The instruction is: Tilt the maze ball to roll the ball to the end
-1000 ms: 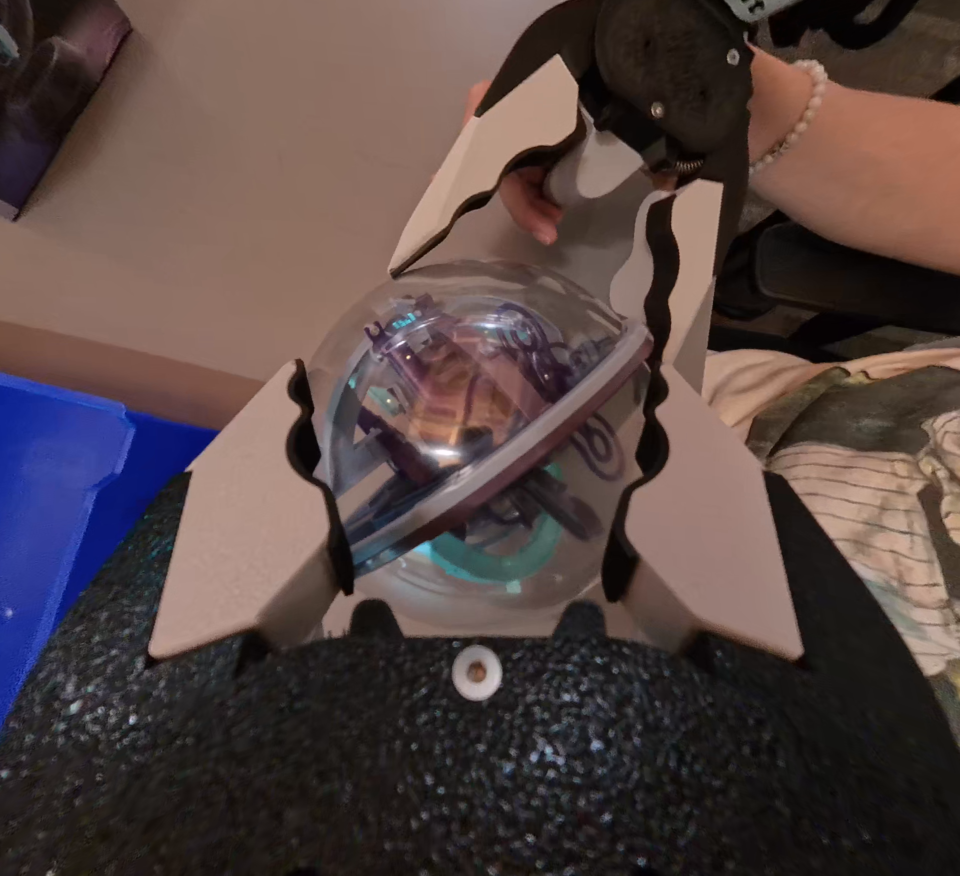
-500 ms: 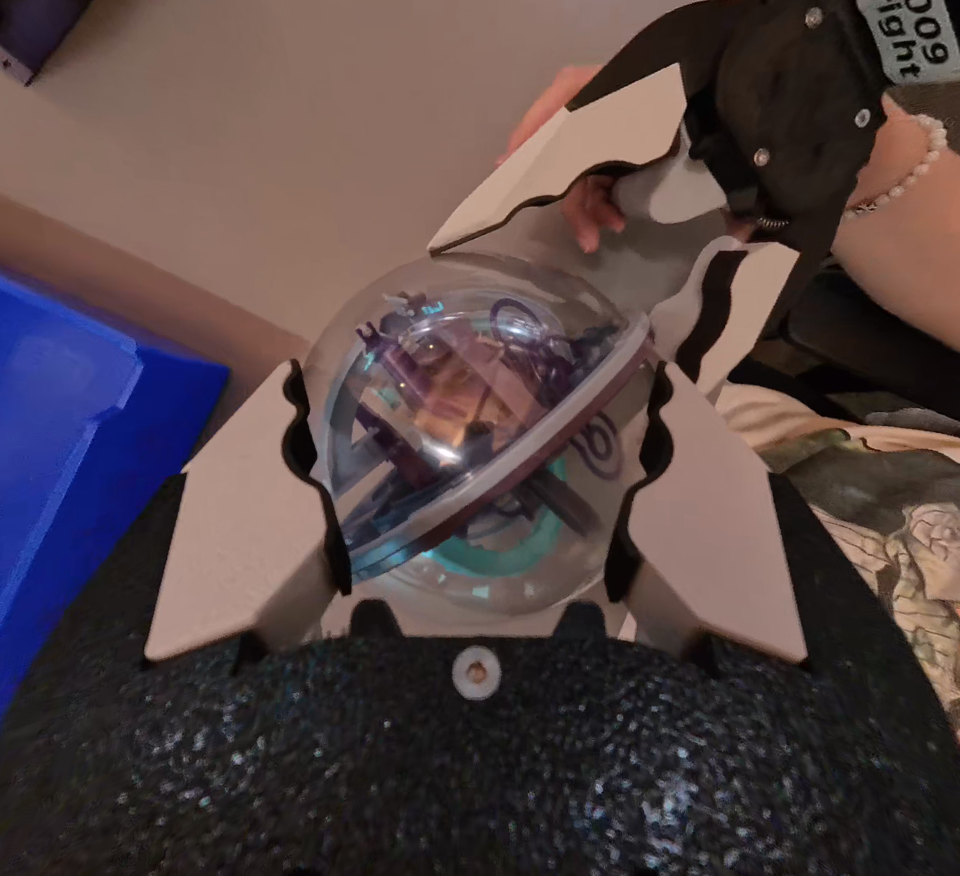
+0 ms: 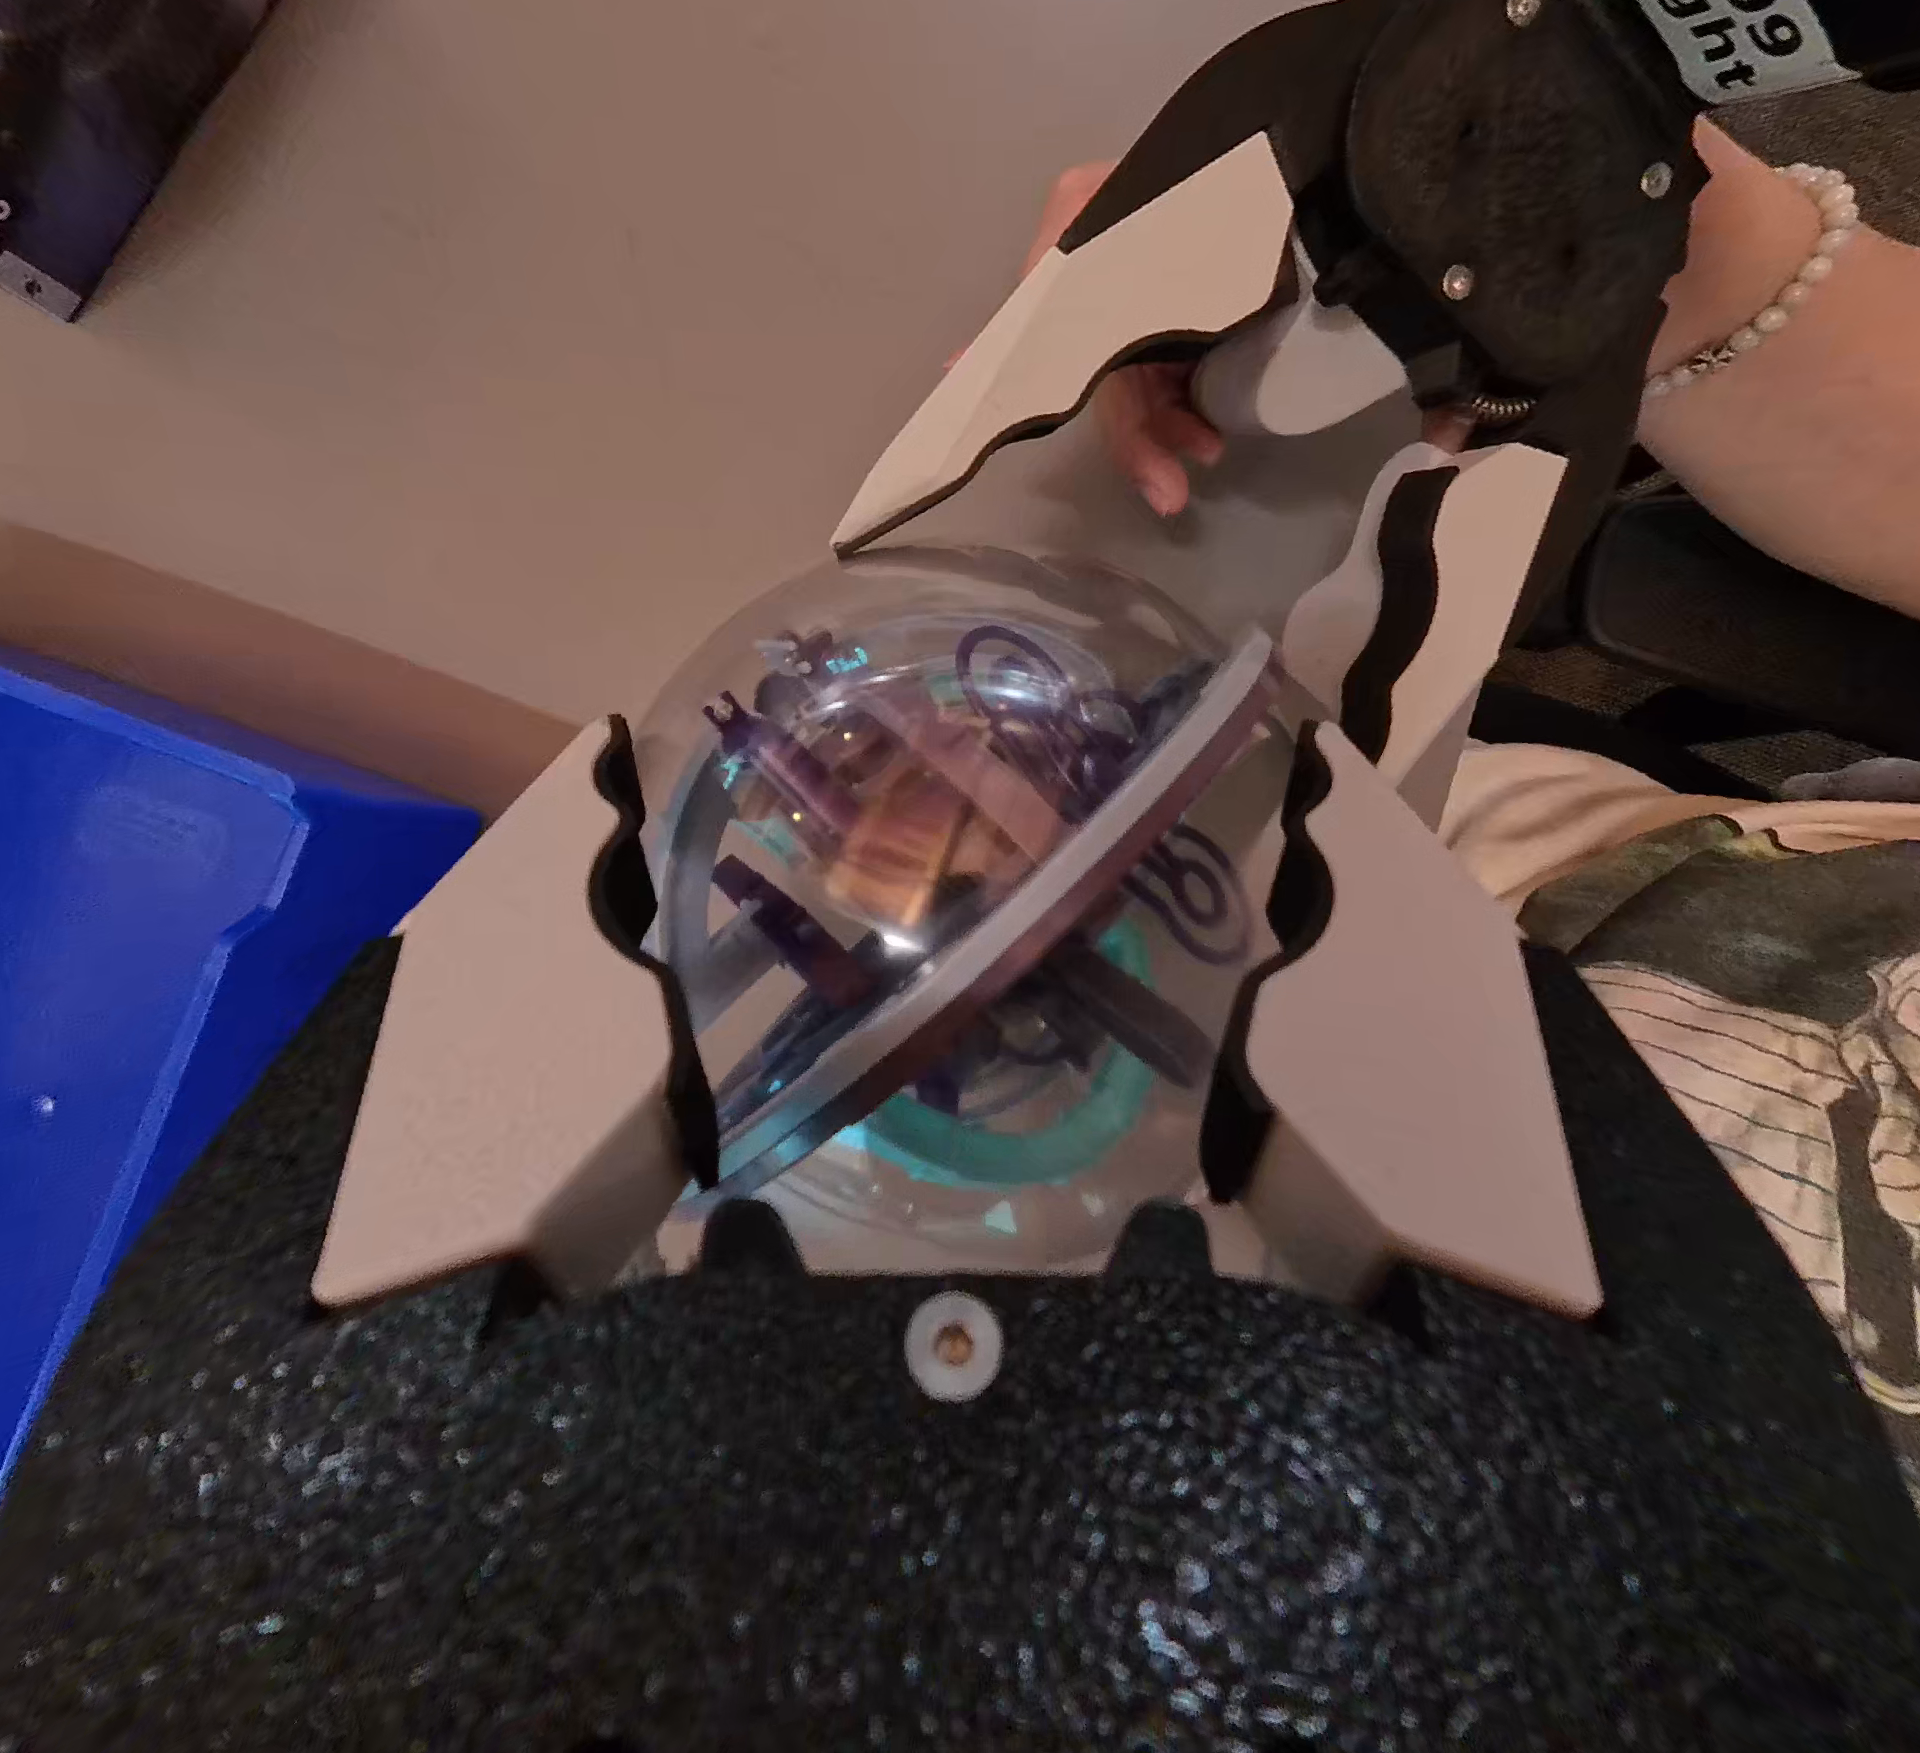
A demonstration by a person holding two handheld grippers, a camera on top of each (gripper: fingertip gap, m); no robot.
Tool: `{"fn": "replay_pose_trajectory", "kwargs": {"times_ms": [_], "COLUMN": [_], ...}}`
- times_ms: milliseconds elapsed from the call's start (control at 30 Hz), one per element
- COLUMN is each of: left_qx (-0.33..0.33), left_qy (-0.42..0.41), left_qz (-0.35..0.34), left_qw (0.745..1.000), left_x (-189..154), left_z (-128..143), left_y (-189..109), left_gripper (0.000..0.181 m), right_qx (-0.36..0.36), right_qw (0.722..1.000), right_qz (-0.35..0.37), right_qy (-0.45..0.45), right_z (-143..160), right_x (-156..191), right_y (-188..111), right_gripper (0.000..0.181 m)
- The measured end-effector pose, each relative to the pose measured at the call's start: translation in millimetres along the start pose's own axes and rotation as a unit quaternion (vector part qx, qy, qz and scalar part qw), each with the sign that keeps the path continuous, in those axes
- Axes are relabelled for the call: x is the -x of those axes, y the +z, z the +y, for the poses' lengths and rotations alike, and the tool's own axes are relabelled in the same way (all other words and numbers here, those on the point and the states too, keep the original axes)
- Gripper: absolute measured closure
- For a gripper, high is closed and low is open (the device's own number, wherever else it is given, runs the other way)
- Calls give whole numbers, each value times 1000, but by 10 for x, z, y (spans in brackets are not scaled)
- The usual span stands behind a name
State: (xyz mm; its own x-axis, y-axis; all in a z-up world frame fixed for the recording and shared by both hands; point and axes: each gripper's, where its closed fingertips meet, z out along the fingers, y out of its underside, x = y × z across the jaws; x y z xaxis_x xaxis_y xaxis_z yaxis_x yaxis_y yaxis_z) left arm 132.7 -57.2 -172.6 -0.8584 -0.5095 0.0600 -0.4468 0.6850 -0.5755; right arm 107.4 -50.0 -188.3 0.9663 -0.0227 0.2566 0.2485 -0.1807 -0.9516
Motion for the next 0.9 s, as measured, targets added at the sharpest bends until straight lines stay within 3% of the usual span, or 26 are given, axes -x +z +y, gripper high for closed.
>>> {"fn": "replay_pose_trajectory", "kwargs": {"times_ms": [300,500,600,733,800,900], "left_qx": [-11,-107,-159,-238,-263,-312], "left_qy": [19,120,207,280,278,219], "left_qz": [10,-15,-43,-74,-79,-23], "left_qw": [1000,987,964,927,921,924], "left_x": [-101,-338,-491,-671,-732,-907], "left_z": [74,275,506,717,773,817], "left_y": [-47,-235,-353,-492,-557,-701], "left_gripper": [62,61,61,61,63,55], "right_qx": [3,-44,-63,-81,-61,-23], "right_qw": [1000,994,985,981,986,991], "right_qz": [-19,-64,-123,-131,-112,-105], "right_qy": [-3,76,106,122,108,85], "right_z": [-17,-208,-335,-494,-458,-371], "right_x": [97,241,468,579,597,700], "right_y": [-2,72,118,257,371,479], "right_gripper": [62,57,54,58,60,48]}}
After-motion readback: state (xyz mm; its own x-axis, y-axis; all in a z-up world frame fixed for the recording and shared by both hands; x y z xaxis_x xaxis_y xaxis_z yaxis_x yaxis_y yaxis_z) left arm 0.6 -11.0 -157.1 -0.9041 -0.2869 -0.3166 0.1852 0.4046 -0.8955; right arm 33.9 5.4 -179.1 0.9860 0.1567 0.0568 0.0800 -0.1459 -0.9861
